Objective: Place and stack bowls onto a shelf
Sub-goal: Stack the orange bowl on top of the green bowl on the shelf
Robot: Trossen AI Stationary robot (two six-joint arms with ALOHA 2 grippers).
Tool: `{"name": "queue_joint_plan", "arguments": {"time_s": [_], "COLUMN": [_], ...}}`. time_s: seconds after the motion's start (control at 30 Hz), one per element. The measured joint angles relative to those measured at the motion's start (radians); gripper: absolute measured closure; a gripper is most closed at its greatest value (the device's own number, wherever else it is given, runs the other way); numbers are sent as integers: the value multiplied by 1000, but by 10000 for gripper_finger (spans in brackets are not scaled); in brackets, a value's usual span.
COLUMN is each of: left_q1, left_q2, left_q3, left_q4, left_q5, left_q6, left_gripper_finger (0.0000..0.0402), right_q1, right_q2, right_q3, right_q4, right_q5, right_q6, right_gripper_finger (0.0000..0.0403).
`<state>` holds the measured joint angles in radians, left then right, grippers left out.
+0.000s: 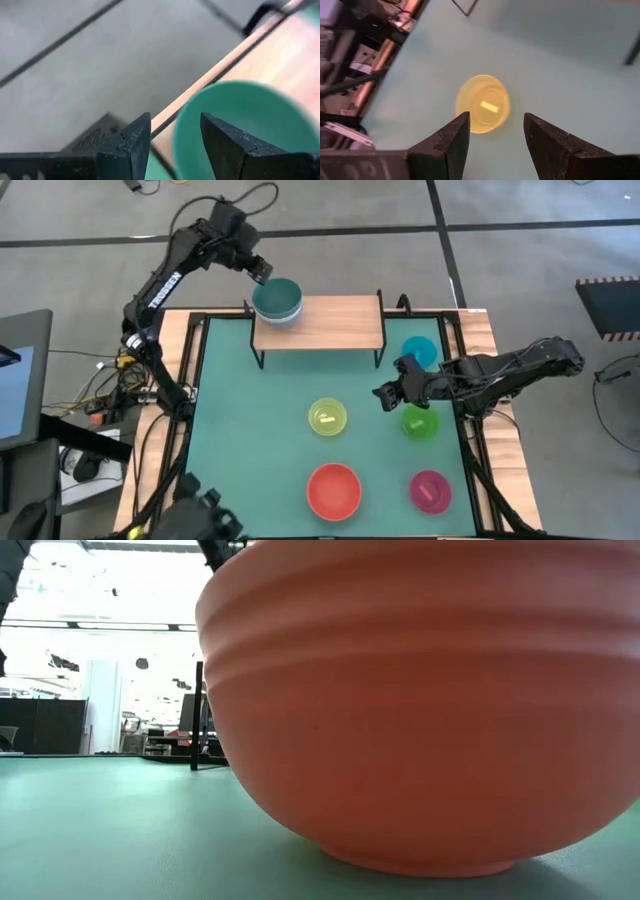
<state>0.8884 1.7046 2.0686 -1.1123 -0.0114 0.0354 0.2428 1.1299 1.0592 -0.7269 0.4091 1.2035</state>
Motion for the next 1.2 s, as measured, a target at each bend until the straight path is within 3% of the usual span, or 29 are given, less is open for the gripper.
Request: {"name": "queue_joint_plan", "arguments": {"time_s": [0.2,0.43,0.77,0.93,1.2], "left_q1": [-67,-247,-504,-593,-747], "left_q2": [-112,-171,-178,-238,-508], "left_q3": [3,3,-18,-184,-689], "left_q4": [135,177,111,212,448], "left_q5": [96,205,235,242,167], "left_q6": [11,90,151,92,-32], "left_gripper_finger": [246,246,246,246,246], "right_q1": [28,56,109,133,160], "right_q2": [78,274,576,694,790], "right_q3": [1,35,262,397,503], "right_q4": [158,371,380,312,240], "right_q5": [0,-20,-69,-71,-114], "right_q6": [12,35,85,87,128], "right_gripper_finger": [192,192,192,192,192]}}
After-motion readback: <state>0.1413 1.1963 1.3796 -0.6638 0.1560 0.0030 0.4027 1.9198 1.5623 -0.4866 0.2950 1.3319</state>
